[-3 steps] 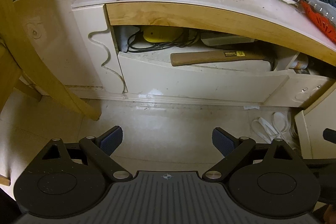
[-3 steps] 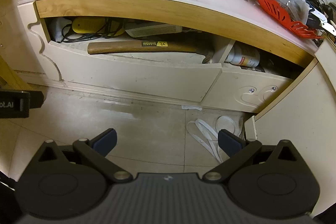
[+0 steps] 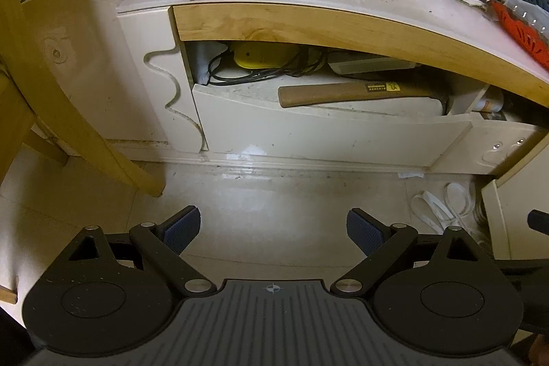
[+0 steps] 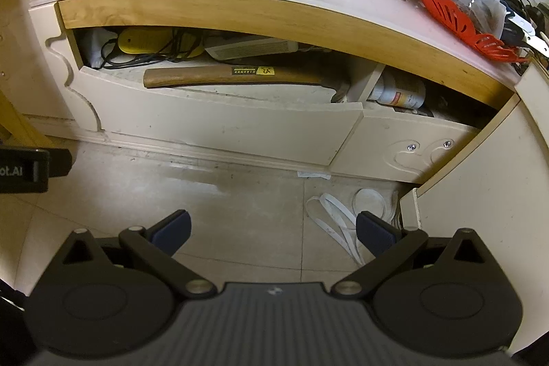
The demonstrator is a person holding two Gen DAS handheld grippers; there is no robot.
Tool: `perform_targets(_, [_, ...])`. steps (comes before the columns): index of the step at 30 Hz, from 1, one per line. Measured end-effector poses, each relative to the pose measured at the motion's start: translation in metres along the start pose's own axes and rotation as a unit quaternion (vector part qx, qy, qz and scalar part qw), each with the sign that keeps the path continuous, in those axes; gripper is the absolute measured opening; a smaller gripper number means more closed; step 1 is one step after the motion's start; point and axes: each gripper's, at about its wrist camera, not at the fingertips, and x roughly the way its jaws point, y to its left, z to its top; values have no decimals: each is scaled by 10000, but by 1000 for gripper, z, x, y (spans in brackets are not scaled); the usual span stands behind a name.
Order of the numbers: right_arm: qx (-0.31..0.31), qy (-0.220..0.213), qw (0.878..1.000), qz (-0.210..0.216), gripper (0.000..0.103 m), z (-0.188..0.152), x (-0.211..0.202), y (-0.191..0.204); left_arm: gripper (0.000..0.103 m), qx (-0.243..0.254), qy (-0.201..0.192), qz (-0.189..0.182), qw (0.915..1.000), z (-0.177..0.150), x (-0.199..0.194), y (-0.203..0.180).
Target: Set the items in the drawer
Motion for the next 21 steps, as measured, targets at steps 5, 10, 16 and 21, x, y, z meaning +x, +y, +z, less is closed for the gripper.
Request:
perform_targets(5, [3,-17,10000,9,103,0,-2,1,94,19,-15,52,10000,0,-1,0])
perform_targets(10, [-11,-25,10000,29,103,-1,1,0,94,18,-18,71,10000,-1,2,1])
perform_targets(16, [-19,-9,10000,41,102,-3,0,-1,94,14,-23,67,10000,-5,-2,-1])
perform_targets(21, [-41,14,10000,35,103,-2,0,0,94,16,13,47,10000,-2,1,2])
